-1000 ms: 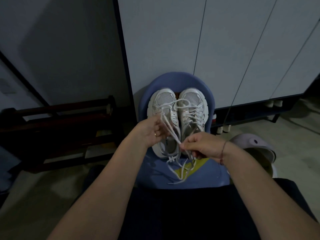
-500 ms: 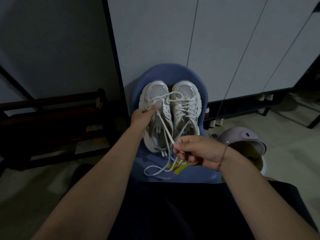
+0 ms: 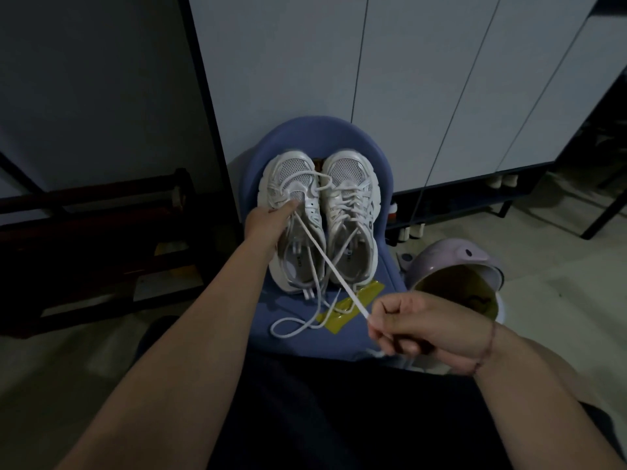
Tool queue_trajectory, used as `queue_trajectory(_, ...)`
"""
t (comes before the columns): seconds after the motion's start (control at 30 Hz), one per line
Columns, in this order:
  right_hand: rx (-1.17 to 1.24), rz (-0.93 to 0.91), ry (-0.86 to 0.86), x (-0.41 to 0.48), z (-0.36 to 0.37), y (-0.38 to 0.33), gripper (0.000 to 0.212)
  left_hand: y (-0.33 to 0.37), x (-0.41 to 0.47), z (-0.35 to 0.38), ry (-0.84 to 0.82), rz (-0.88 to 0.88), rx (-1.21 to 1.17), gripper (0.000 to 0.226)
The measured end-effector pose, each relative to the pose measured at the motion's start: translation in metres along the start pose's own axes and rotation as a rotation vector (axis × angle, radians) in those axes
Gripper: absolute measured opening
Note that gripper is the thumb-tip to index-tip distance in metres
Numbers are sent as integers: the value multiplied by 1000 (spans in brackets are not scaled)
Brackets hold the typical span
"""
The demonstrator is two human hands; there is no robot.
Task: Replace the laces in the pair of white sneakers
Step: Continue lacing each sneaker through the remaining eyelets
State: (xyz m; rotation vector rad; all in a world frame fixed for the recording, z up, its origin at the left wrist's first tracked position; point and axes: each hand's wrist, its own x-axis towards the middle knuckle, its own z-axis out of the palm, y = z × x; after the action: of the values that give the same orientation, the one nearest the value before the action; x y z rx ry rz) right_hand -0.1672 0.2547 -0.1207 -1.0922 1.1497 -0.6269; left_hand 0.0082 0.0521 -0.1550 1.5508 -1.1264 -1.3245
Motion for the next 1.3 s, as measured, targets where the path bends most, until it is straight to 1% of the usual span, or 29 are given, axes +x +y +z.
queue_trajectory(0.07, 39, 18, 135, 7, -2, 2, 20, -1, -5, 0, 42, -55, -41, 69)
queue_trajectory(0.1, 72, 22, 191, 10, -3, 2, 22, -4, -8, 0, 65, -103, -87, 69)
queue_trajectory(0.17, 149, 15, 276, 16, -3, 2, 24, -8, -23, 4, 81, -221, -193, 52)
queue_trajectory(0.2, 187, 11, 306, 19, -2, 2, 25, -12, -30, 6, 67, -267, -217, 48)
queue_trajectory(0.27, 237, 12, 347, 25, 0, 1, 23, -22, -37, 9, 21, -279, -177, 52)
queue_trajectory(0.37, 250, 20, 370, 33, 4, 0, 18, -27, -44, 10, -104, -256, -114, 66)
queue_trajectory(0.47, 250, 29, 337, 35, 7, 0, 16, -20, -54, 17, -246, -310, -154, 76)
queue_trajectory(0.53, 206, 40, 292, 33, 7, 0, 18, -14, -60, 20, -297, -349, -221, 73)
queue_trajectory(0.63, 150, 47, 275, 35, 6, 4, 19, -5, -64, 18, -391, -393, -324, 55)
queue_trajectory(0.7, 121, 41, 319, 38, 3, 6, 13, 6, -73, 14, -482, -356, -392, 42)
queue_trajectory(0.73, 88, 29, 354, 40, 1, 5, 8, 14, -77, 12, -531, -310, -410, 37)
queue_trajectory(0.77, 35, 8, 392, 42, 1, 2, 11, 22, -81, 10, -577, -259, -435, 33)
queue_trajectory(0.83, -42, -79, 442, 48, -1, -7, 32, 38, -85, 7, -628, -179, -475, 30)
queue_trajectory(0.87, -36, -145, 423, 51, -1, -13, 39, 46, -86, 6, -630, -154, -484, 30)
queue_trajectory(0.9, 0, -213, 370, 55, -1, -20, 42, 53, -87, 4, -628, -136, -492, 30)
queue_trajectory(0.93, 34, -270, 302, 58, 0, -27, 41, 60, -87, 3, -622, -123, -502, 30)
queue_trajectory(1.0, 103, -334, 202, 64, 3, -40, 32, 72, -86, 2, -593, -101, -533, 31)
queue_trajectory(1.07, 227, -355, 156, 68, 4, -51, 24, 83, -84, 1, -565, -69, -565, 33)
queue_trajectory(1.1, 289, -360, 139, 70, 5, -56, 25, 87, -84, 1, -553, -51, -581, 33)
queue_trajectory(1.17, 320, -364, 158, 74, 5, -65, 32, 92, -82, 0, -530, -24, -584, 33)
queue_trajectory(1.23, 321, -348, 217, 79, 5, -68, 30, 90, -80, 0, -517, 2, -518, 32)
queue_trajectory(1.3, 290, -332, 255, 80, 7, -68, 34, 81, -78, -1, -507, 2, -445, 30)
